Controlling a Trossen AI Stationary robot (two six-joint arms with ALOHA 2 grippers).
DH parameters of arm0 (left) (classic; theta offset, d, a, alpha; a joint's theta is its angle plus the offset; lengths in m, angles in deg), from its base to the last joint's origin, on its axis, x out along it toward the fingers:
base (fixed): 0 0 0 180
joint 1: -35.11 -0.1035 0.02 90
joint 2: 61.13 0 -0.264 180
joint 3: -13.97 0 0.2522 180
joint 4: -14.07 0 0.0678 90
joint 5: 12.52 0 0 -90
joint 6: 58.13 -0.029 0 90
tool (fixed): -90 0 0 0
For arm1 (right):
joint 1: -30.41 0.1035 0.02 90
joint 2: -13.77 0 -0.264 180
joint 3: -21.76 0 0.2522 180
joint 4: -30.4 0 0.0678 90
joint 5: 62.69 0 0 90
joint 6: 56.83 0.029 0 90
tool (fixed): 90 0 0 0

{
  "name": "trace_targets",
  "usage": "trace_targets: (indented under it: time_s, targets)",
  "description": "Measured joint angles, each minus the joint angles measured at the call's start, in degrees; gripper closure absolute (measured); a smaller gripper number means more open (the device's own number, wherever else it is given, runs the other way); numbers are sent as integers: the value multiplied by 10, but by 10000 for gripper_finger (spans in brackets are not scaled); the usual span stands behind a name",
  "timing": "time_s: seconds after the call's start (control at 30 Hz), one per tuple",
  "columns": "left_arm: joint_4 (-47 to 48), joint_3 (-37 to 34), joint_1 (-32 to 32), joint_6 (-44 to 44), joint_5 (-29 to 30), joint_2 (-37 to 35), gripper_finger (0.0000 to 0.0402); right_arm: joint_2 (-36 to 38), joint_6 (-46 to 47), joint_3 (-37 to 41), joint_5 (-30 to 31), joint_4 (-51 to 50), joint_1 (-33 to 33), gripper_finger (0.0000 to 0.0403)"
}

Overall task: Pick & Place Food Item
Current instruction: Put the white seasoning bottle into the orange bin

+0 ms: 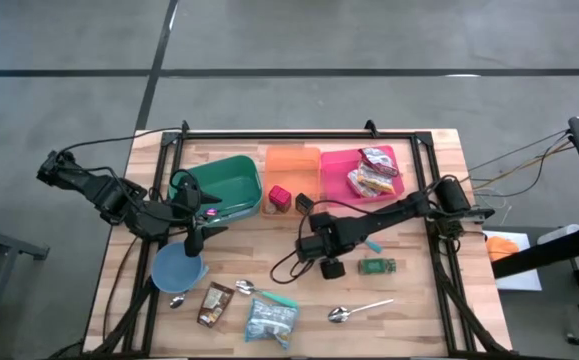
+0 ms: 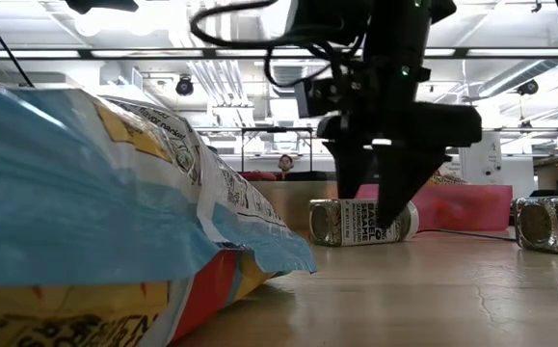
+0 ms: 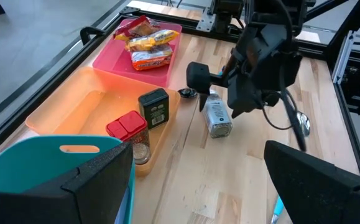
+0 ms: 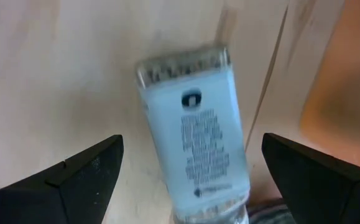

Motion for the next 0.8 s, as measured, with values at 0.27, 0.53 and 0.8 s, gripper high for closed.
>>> trace_targets:
  time_s: [0.27,0.53,0.8]
  targets:
    - [0,0,0,0,0,0,38,0,1,32,0,-1,-7,24]
    - [0,0,0,0,0,0,38,0,4,35,2,8,-7,134]
    - [0,0,0,1,0,0,38,0,11,34,5,8,-4,209]
